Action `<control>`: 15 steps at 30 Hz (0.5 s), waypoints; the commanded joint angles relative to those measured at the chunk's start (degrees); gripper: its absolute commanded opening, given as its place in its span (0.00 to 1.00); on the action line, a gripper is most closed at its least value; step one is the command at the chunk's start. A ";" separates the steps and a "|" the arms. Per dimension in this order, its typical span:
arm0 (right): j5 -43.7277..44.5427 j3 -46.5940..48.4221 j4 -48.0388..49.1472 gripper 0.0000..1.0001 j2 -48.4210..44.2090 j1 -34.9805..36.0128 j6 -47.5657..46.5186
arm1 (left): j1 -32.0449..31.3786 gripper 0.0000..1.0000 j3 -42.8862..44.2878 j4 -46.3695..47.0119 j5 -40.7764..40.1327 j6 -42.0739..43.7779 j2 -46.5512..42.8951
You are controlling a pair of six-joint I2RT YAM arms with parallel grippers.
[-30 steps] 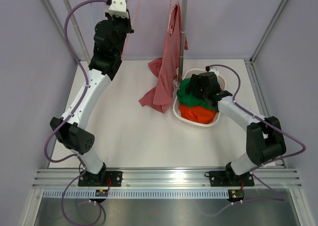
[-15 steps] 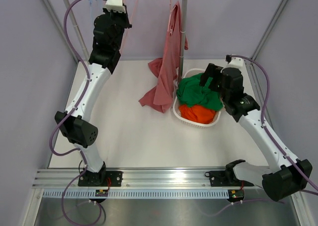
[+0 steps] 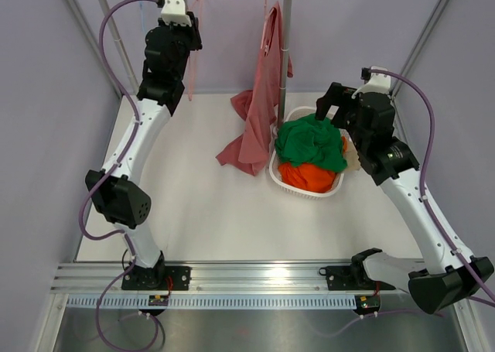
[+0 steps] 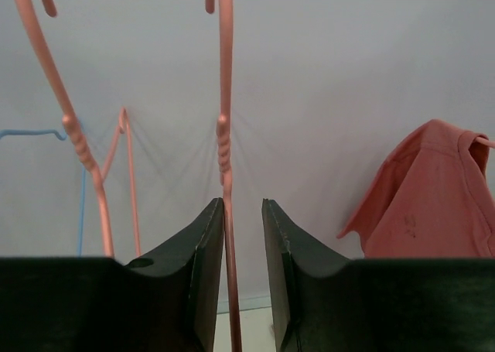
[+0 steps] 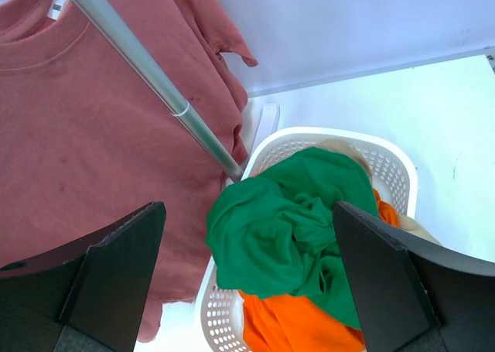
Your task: Remove the t-shirt from the hanger
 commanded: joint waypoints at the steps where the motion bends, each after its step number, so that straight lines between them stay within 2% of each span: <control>1: -1.44 2.16 -0.74 1.00 0.40 -0.01 -0.82 | -0.12 0.32 -1.11 4.56 1.79 -0.38 -4.42; 8: -2.41 2.08 -0.56 0.99 0.49 -0.01 -0.65 | -0.82 0.35 -1.98 4.21 0.04 0.67 -10.57; 15: -2.76 4.79 0.06 0.99 2.24 -0.01 -2.49 | -8.54 0.36 -4.36 6.24 -4.88 6.47 -17.35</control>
